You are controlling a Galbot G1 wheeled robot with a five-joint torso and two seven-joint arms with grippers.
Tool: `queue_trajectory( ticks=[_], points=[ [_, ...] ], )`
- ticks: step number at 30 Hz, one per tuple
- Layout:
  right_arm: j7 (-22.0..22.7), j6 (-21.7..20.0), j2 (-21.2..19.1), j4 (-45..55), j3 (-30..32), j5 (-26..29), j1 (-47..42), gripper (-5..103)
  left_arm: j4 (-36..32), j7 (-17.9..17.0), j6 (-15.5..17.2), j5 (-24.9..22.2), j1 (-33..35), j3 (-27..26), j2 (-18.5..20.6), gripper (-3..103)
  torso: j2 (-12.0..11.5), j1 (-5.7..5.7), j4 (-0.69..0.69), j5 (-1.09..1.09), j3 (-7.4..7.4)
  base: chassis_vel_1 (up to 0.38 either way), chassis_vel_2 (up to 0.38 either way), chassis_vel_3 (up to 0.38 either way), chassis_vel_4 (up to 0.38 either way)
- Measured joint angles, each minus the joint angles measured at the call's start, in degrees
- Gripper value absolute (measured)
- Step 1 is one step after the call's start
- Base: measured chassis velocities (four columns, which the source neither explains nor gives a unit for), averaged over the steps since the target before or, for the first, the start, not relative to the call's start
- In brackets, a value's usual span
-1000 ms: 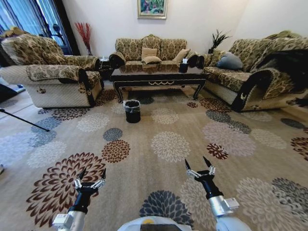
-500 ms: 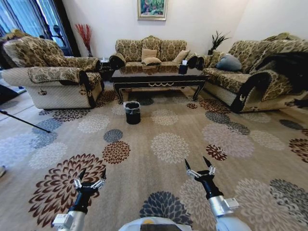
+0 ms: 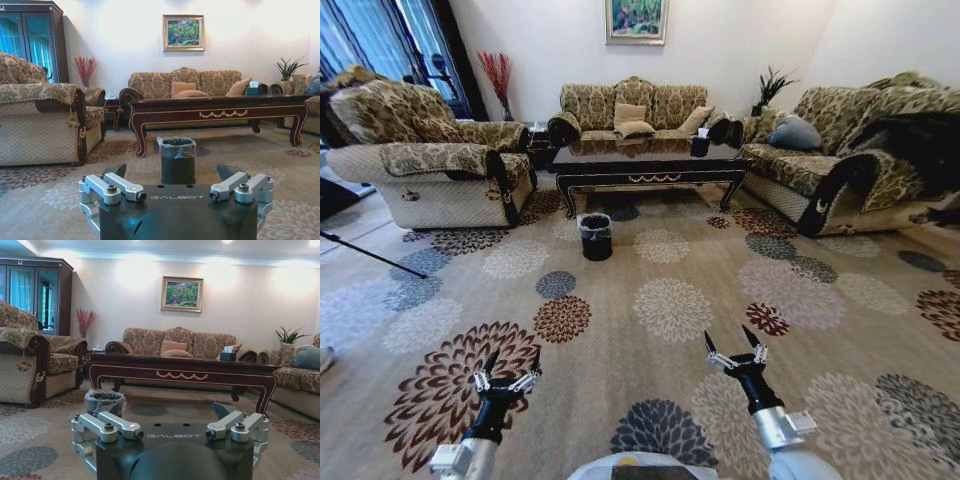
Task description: Move to the front of the table and pick up the trash from the floor, then place it into the trash bin.
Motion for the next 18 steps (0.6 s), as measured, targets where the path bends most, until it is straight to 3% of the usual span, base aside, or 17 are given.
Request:
queue_trajectory(
  ticks=[18],
  points=[
    [0.0,0.0,0.0,0.0,0.0,0.0,0.0,100,0.0,0.0,0.0,0.0,0.0,0.0,0.0,100,4.3,1.23,0.0,0.0,3.06,0.0,0.0,0.0,0.0]
  ],
)
